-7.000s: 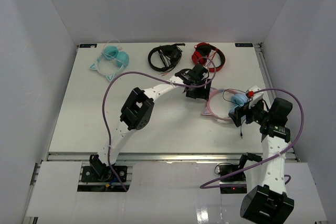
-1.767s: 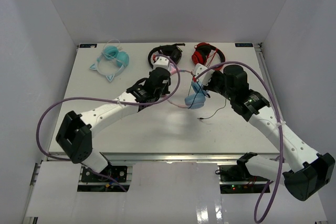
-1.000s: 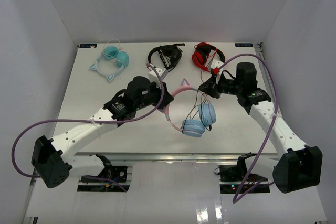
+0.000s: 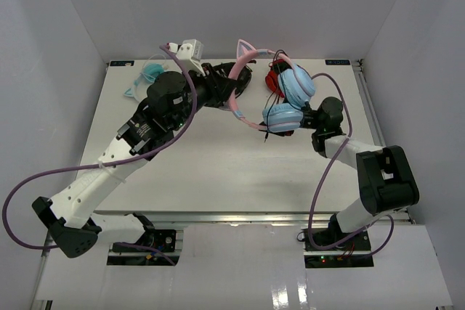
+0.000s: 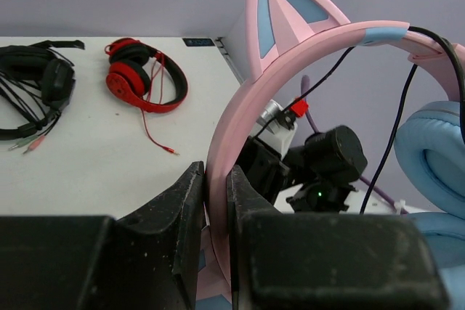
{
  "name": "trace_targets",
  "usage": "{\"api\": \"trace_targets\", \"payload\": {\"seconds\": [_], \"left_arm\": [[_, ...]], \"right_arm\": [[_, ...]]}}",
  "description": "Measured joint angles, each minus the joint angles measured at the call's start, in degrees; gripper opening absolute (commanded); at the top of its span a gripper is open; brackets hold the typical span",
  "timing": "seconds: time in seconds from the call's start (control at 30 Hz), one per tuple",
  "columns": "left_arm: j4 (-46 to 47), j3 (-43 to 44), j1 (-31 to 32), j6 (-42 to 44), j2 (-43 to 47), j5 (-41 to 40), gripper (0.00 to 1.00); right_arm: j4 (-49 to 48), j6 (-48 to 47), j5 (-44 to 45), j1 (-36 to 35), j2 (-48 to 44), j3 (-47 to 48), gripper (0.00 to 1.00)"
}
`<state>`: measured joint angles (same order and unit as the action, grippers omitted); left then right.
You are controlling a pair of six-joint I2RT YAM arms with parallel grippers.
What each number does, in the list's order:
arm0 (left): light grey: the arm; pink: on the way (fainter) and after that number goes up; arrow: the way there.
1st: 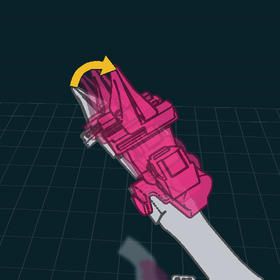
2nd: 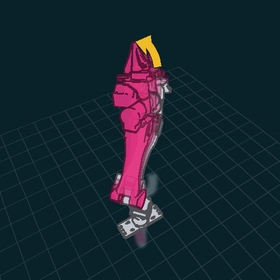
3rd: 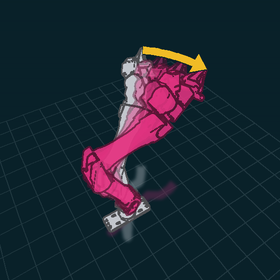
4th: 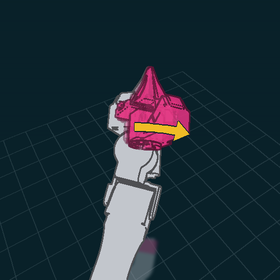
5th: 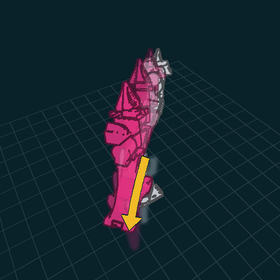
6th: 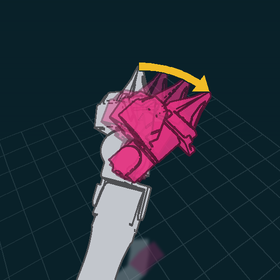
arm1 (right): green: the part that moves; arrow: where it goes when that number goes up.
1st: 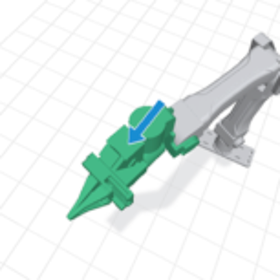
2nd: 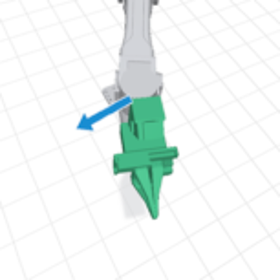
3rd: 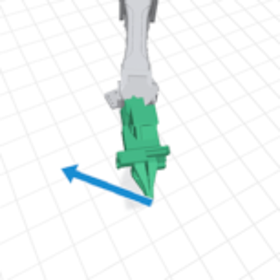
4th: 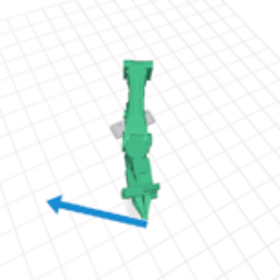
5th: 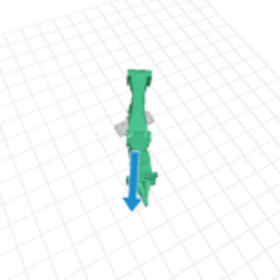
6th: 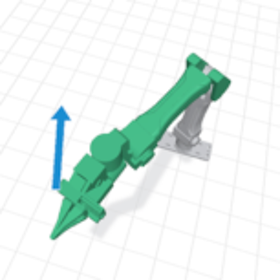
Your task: Wrap the headphones
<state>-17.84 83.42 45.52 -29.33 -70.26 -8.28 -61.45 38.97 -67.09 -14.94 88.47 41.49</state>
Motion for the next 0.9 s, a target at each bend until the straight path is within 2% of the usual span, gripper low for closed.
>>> {"api": "trace_targets", "payload": {"seconds": [0.23, 0.37, 0.6, 0.77, 0.9], "left_arm": [[0.2, -0.7, 0.0, -2.9, 0.2, -9.2, 0.0], [-0.9, -2.3, 0.0, -6.7, 0.8, -17.4, 0.0], [-1.3, -8.0, -2.0, -16.9, -0.7, -30.9, 0.0], [-2.9, -8.3, -4.0, -21.9, -7.4, -33.9, 0.0], [-5.2, -8.1, -4.2, -20.8, -13.6, -32.7, 0.0]], "right_arm": [[3.0, -3.9, 1.4, -1.0, -1.6, -1.5, 0.08], [16.7, -15.1, 6.1, -2.9, -8.6, -1.5, 0.08], [45.6, -45.4, 25.4, -15.2, -24.0, -0.5, 0.08], [59.7, -59.5, 39.8, -17.5, -26.5, 1.3, 0.08], [71.5, -70.4, 51.0, -21.3, -25.9, 4.9, 0.08]]}}
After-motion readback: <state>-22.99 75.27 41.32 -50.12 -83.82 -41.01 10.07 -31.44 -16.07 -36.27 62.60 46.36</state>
